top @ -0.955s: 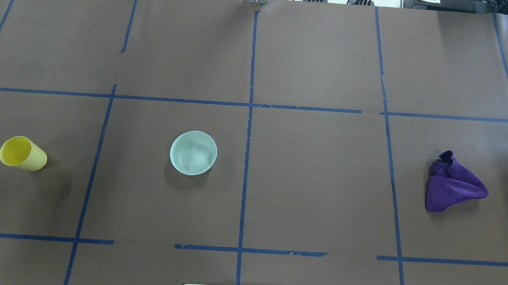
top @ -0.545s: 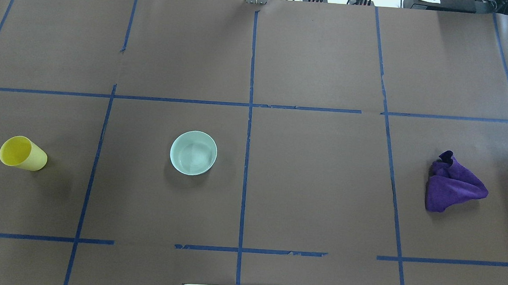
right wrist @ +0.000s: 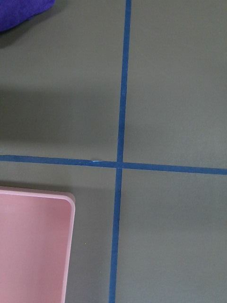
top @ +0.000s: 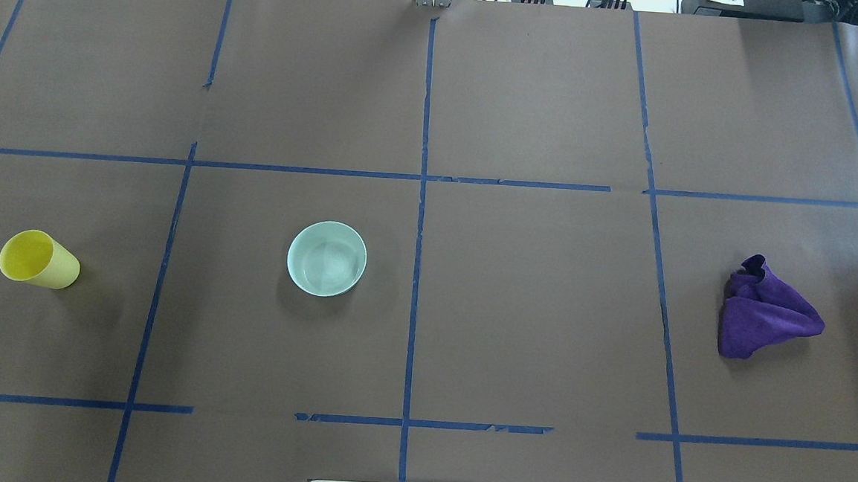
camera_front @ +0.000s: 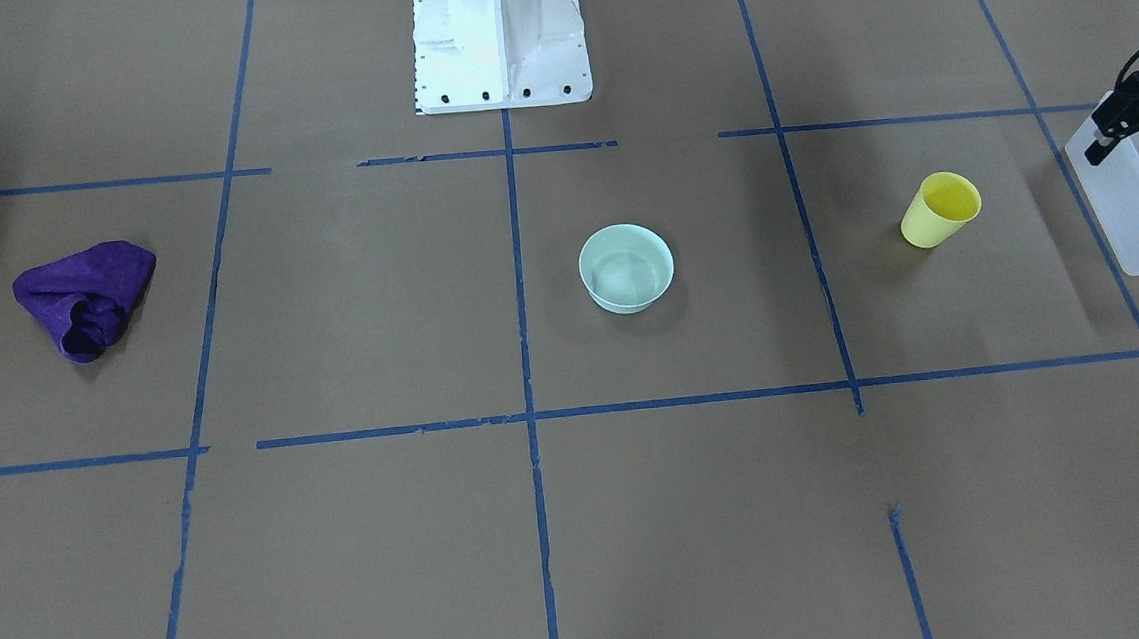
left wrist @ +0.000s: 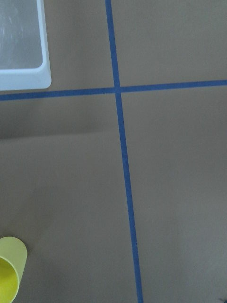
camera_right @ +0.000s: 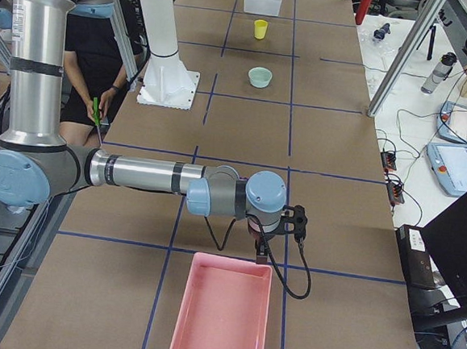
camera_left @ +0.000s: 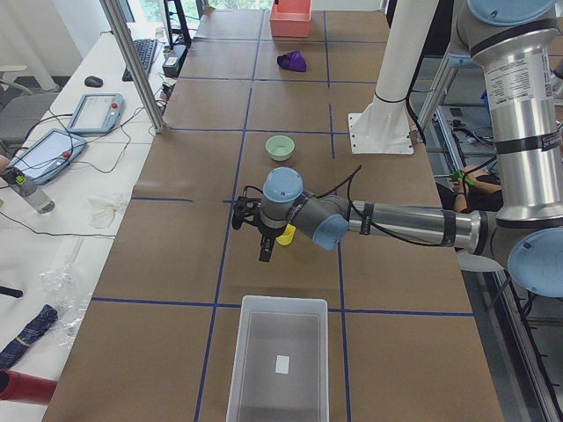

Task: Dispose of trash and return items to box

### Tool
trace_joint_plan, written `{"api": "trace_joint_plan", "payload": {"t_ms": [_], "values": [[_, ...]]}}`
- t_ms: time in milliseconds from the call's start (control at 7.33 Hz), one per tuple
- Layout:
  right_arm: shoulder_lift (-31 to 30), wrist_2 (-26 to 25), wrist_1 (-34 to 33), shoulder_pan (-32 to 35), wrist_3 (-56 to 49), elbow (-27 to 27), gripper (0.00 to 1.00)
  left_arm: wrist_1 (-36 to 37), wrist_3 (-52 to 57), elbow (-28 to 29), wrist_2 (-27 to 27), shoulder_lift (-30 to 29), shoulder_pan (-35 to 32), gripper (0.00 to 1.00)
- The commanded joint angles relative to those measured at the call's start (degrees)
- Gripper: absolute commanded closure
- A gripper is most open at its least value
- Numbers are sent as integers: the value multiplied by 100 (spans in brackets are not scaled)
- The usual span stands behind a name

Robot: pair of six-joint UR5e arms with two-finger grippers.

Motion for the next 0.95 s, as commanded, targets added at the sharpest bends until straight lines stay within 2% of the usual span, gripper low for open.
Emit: {"api": "trace_joint_plan", "payload": {"t_ms": [0, 273, 545, 818], "values": [[-1, 1, -7, -5, -1, 25, 0, -631, -1127, 12, 117, 151, 845, 0], [-1, 10, -16, -14, -1, 25, 0, -631, -1488, 169, 336, 29, 1391, 0], [-1, 10, -16, -14, -1, 42, 0, -622, -1560, 590, 417, -400, 1455, 0], [-1, 10, -16, -23, -1, 60, 0, -622, -1560, 671, 417, -455, 1490, 0]]}}
